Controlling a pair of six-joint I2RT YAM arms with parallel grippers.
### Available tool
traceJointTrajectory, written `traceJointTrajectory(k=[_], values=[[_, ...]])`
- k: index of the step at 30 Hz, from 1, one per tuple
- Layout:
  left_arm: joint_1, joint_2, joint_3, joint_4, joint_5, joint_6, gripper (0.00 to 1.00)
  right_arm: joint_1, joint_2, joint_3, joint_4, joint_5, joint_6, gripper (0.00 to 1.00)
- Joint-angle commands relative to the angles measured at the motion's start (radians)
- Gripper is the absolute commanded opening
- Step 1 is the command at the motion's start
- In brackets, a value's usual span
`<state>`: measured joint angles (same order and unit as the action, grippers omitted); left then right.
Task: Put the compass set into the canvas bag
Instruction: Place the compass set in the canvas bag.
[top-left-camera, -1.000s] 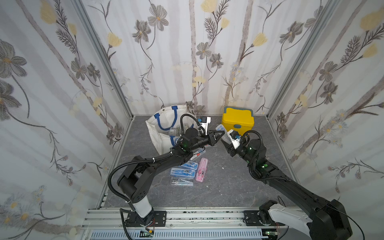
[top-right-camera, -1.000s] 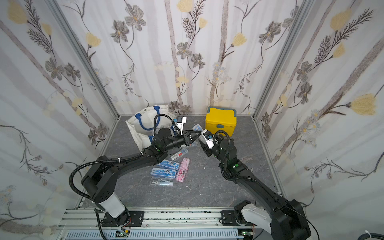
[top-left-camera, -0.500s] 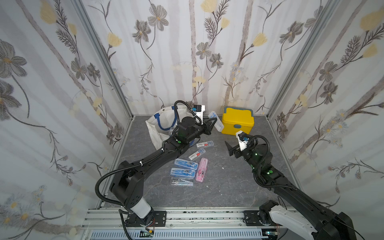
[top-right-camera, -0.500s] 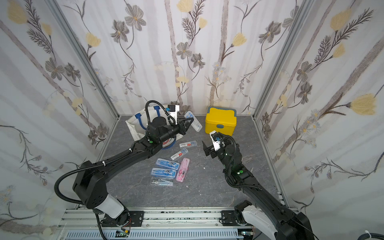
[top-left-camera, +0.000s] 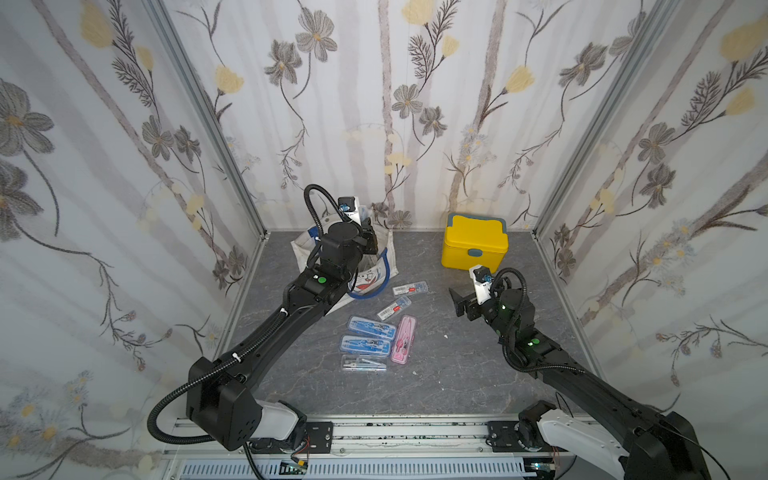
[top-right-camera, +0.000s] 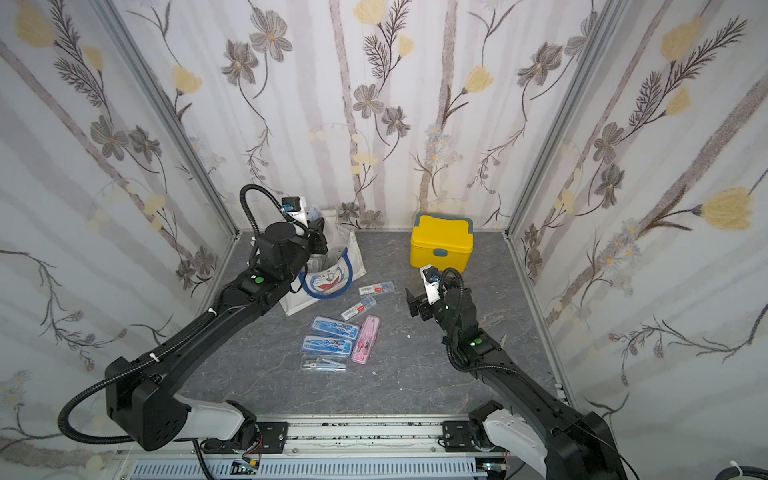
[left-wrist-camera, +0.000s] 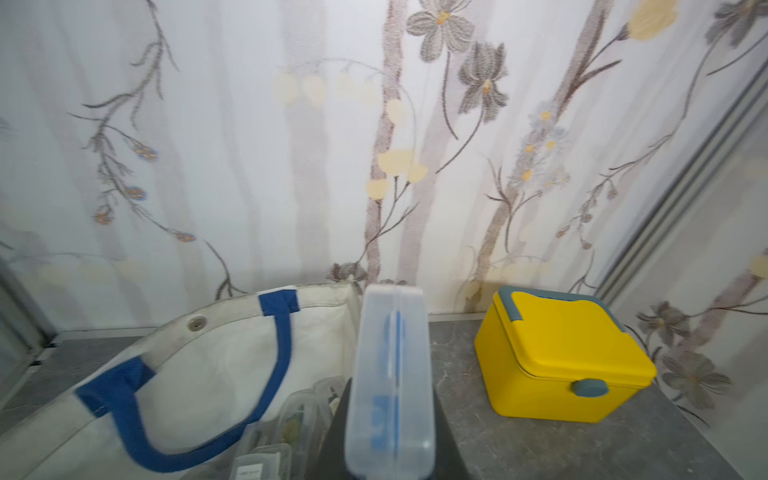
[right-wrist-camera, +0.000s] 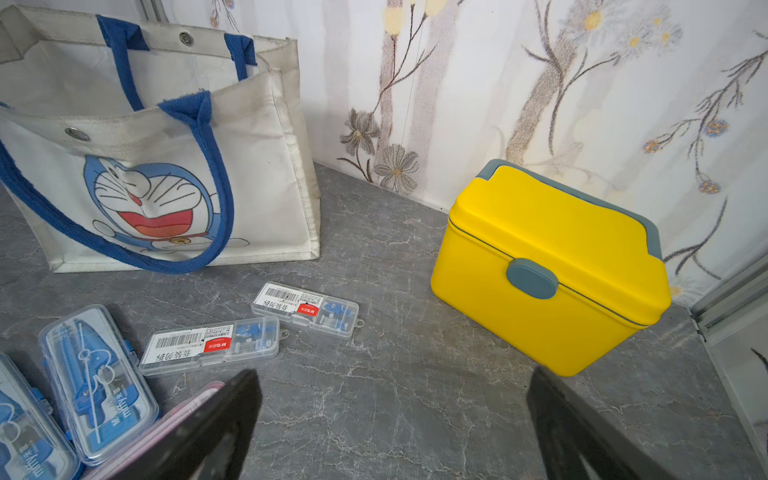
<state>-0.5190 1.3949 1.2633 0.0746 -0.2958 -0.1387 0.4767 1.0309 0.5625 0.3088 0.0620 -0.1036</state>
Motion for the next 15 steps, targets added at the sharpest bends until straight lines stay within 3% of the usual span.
traceJointTrajectory(k=[1,4,10,15], values=[[0.040,0.007,-0.001,-0.081,-0.085,0.021,0.07,-0.001,0.031,0.020,0.000,-0.005,0.041,1.00],[0.087,0.050,0.022,-0.153,-0.042,-0.010,0.08,0.000,0.049,0.021,0.009,-0.015,0.047,0.99],[0.125,0.155,0.024,-0.193,-0.041,0.000,0.07,-0.001,0.048,0.022,-0.011,-0.022,0.057,0.99],[0.146,0.257,0.104,-0.253,-0.046,0.008,0.07,-0.004,0.027,-0.003,-0.006,-0.007,0.056,1.00]])
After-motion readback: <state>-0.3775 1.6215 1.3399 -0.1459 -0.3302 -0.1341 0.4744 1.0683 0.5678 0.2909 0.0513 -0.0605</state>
